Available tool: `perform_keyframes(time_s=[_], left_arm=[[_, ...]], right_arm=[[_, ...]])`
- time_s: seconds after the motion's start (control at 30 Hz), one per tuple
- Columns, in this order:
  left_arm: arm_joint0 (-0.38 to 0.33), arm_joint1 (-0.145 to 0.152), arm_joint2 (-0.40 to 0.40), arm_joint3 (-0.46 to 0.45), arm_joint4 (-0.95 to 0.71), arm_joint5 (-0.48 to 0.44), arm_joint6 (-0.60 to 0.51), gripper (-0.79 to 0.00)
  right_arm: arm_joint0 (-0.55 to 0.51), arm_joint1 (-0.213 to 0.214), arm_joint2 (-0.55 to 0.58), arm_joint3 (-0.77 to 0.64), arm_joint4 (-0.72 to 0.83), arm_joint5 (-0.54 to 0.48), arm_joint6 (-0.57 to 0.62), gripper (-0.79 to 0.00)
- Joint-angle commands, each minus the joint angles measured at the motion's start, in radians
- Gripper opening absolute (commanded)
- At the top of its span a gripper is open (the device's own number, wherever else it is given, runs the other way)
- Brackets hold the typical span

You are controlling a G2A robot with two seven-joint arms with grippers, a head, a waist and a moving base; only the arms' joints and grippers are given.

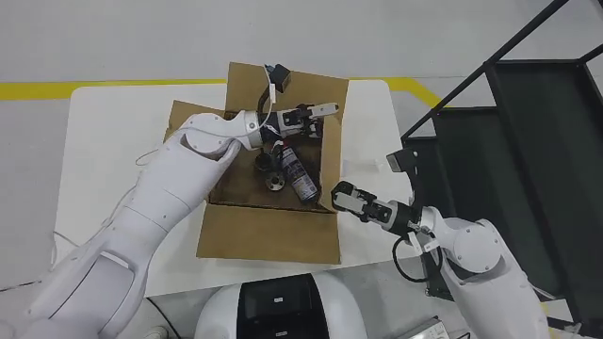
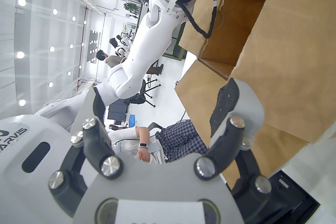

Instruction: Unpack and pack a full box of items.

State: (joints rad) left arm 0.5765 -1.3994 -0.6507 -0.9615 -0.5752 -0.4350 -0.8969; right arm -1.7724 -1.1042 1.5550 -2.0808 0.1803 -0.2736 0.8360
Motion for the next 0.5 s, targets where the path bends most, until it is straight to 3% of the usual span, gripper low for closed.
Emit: perform_keyframes(time_s=[0.0,0.33,0.47], left_arm=[[-0.010,-0.020,0.020,0.017,-0.024,-0.004,-0.002,0.000],[-0.076,-0.134,0.114,0.151,-0.083,-0.042,-0.035,0.000],[-0.096,-0.166,0.122,0.216,-0.099,-0.067,-0.058,0.000]], right_arm=[[-0.012,0.001,0.008,-0.010,0.000,-0.003,-0.002,0.000],[-0.051,0.008,0.040,-0.044,-0.033,0.020,-0.028,0.000],[-0.074,0.009,0.081,-0.051,-0.125,0.123,-0.139,0.000]])
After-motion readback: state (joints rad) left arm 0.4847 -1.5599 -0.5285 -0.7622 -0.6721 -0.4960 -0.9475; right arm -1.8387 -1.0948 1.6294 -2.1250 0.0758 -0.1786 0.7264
